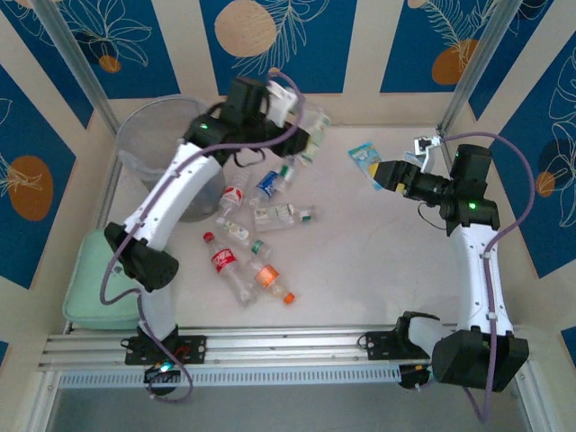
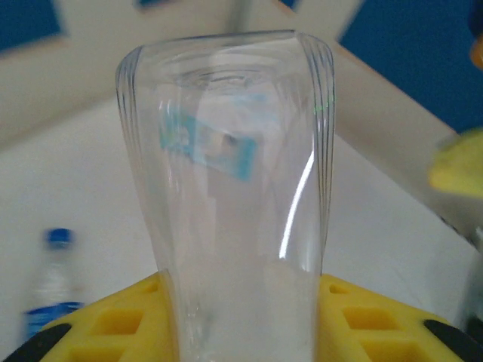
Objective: Put the plastic bottles in the bin
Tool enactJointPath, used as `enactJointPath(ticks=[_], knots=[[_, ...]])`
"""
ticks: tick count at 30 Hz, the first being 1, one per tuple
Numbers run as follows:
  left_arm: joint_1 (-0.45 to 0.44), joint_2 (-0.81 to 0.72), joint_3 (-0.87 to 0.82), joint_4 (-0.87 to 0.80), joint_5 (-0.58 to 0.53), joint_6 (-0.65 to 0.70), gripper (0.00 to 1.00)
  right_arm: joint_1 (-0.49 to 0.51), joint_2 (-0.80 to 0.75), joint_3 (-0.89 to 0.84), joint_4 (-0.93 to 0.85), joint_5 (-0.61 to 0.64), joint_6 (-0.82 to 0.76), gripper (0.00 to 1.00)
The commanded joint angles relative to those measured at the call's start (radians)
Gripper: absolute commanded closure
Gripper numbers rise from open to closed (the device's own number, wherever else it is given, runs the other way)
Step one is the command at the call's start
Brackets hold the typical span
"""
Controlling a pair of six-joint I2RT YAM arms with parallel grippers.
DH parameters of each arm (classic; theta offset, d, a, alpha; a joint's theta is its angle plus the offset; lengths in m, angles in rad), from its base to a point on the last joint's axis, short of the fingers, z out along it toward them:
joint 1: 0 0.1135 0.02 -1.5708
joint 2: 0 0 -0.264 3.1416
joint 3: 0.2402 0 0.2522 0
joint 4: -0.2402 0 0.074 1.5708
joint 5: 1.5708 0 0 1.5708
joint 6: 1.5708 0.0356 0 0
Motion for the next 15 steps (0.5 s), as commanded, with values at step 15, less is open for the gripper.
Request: enactJointPath(ticks=[15], knots=[[0.495, -0.124, -0.022, 0.083, -0.325, 0.005, 1.0, 0.062, 0.054, -0.003, 0.016, 0.067, 0.031, 0.1]])
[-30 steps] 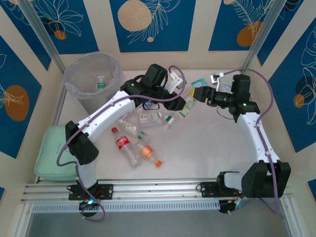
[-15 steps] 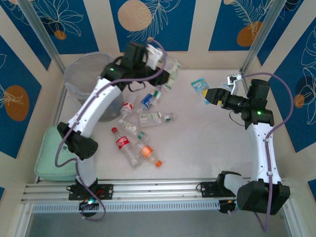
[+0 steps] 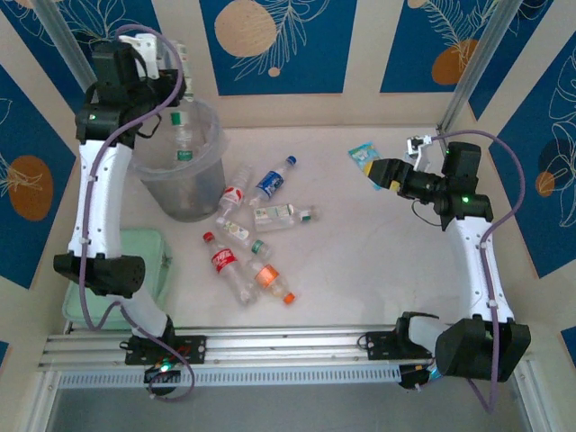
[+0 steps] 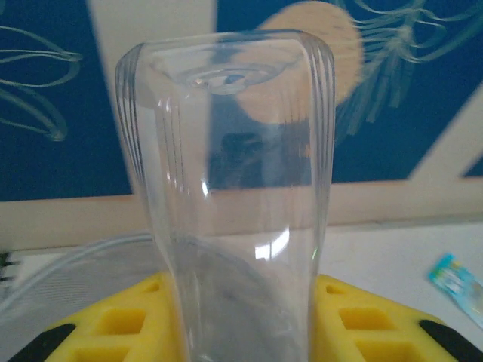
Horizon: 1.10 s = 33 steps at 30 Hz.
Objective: Put the plastic bottles in the bin
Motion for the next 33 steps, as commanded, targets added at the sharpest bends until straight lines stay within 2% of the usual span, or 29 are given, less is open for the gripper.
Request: enactJointPath(ticks=[1, 8, 13, 18, 25, 33], knots=[[0.016, 0.037, -0.047, 0.053, -0.071, 0.027, 1.0, 0.014, -0.002, -0.003, 0.0, 0.017, 0.005, 0.1], [0.026, 0.016, -0.297, 0.187, -0.078, 0.003, 1.0, 0.013, -0.05, -0.021, -0.054, 0.098, -0.013, 0.1], [0.031, -0.017, -0.477, 0.267, -0.082, -0.018, 1.0, -0.006, -0.071, -0.026, -0.079, 0.105, -0.026, 0.1], [0.034, -0.042, -0.684, 0.397, 0.0, -0.02, 1.0, -0.011, -0.071, -0.041, -0.067, 0.134, -0.009, 0.1], [0.046, -0.008, -0.824, 0.5, 0.104, -0.046, 1.0, -0.014, -0.069, -0.036, -0.105, 0.164, -0.022, 0.1], [0.041, 0.048, -0.879, 0.616, 0.19, -0.128, 0.89, -0.015, -0.078, -0.051, -0.116, 0.196, -0.017, 0.1]])
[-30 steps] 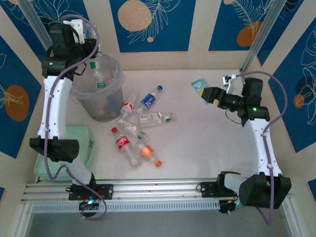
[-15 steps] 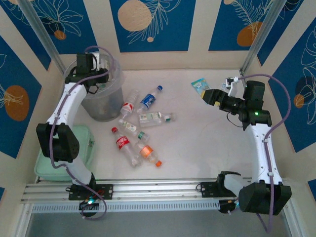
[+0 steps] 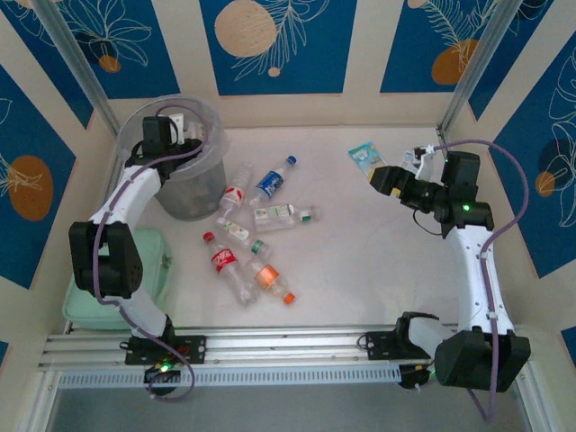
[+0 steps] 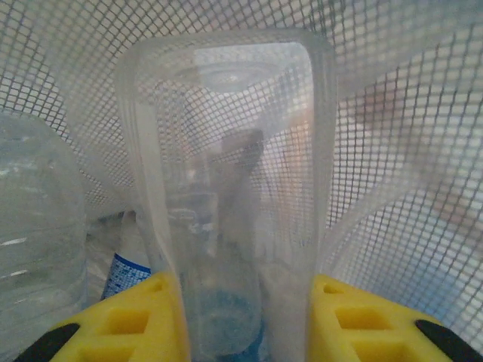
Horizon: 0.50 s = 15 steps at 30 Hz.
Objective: Put the plastic bottles in the bin
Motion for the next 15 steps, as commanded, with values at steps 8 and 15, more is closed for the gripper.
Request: enactJointPath(ticks=[8, 15], knots=[[-0.039, 0.093, 0.022, 0.055, 0.112, -0.046, 0.61, 0.022, 0.0, -0.009, -0.042, 0.021, -0.023, 0.1], [-0.039, 0.049, 0.098, -0.085, 0.024, 0.035, 0.21, 0.118, 0.019, 0.0, -0.095, 0.1, -0.078, 0.1]])
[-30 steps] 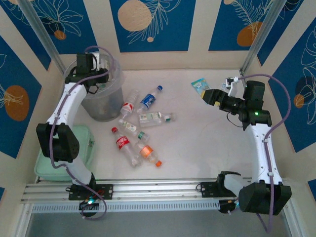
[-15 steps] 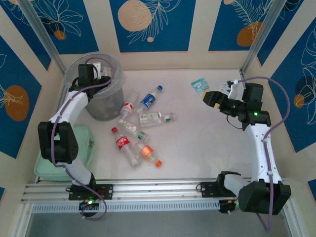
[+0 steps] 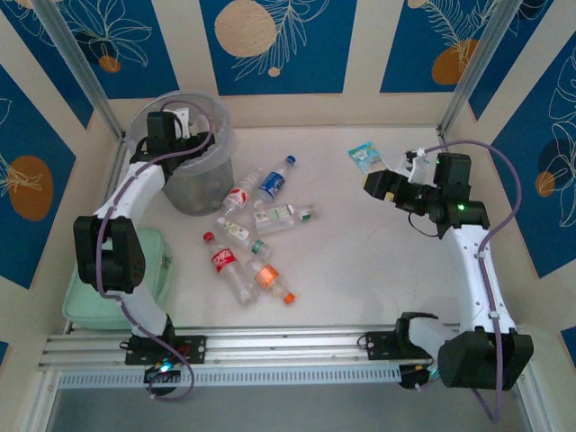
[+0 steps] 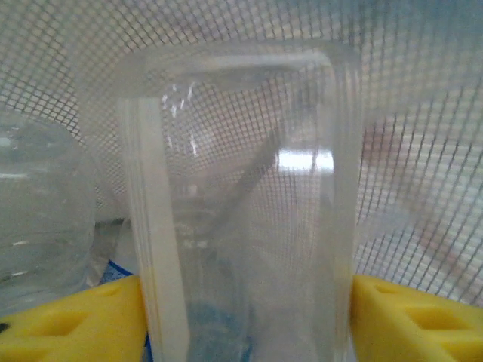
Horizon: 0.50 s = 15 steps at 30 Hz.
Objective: Put the plastic bottles in the bin
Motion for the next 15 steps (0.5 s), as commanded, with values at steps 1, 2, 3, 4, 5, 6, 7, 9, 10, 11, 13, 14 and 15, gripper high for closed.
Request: enactJointPath(ticks=[1, 2, 3, 4, 5, 6, 7, 9, 10, 11, 13, 14, 15], knots=[[-0.015, -0.001, 0.051, -0.116, -0.039, 0.061, 0.17, 0.043, 0.017, 0.001, -0.043, 0.032, -0.039, 0.1], [-0.014, -0.008, 0.068, -0.142, -0.05, 0.08, 0.13, 0.063, 0.026, 0.001, -0.044, 0.041, -0.042, 0.09], [-0.015, -0.014, 0.089, -0.172, -0.061, 0.099, 0.1, 0.085, 0.037, 0.002, -0.045, 0.057, -0.042, 0.09], [-0.015, -0.021, 0.11, -0.201, -0.067, 0.118, 0.07, 0.105, 0.047, 0.004, -0.046, 0.07, -0.04, 0.09], [-0.015, -0.029, 0.139, -0.233, -0.079, 0.14, 0.03, 0.13, 0.06, 0.006, -0.044, 0.08, -0.033, 0.09], [-0.015, -0.037, 0.166, -0.265, -0.094, 0.164, 0.0, 0.153, 0.075, 0.008, -0.038, 0.09, -0.017, 0.08], [-0.015, -0.048, 0.19, -0.291, -0.109, 0.183, 0.0, 0.172, 0.086, 0.007, -0.028, 0.103, 0.01, 0.08], [-0.015, -0.075, 0.247, -0.342, -0.143, 0.224, 0.0, 0.211, 0.111, -0.004, 0.003, 0.146, 0.118, 0.06], [-0.015, -0.087, 0.27, -0.362, -0.153, 0.239, 0.0, 0.226, 0.123, -0.015, 0.022, 0.162, 0.188, 0.06], [-0.015, -0.101, 0.295, -0.386, -0.164, 0.255, 0.0, 0.238, 0.134, -0.033, 0.046, 0.183, 0.311, 0.06], [-0.015, -0.125, 0.338, -0.43, -0.182, 0.277, 0.0, 0.249, 0.155, -0.094, 0.128, 0.149, 0.568, 0.08], [-0.015, -0.139, 0.356, -0.452, -0.193, 0.285, 0.0, 0.267, 0.166, -0.136, 0.187, 0.143, 0.695, 0.1], [-0.015, -0.156, 0.369, -0.471, -0.204, 0.29, 0.0, 0.297, 0.176, -0.172, 0.241, 0.162, 0.806, 0.12]])
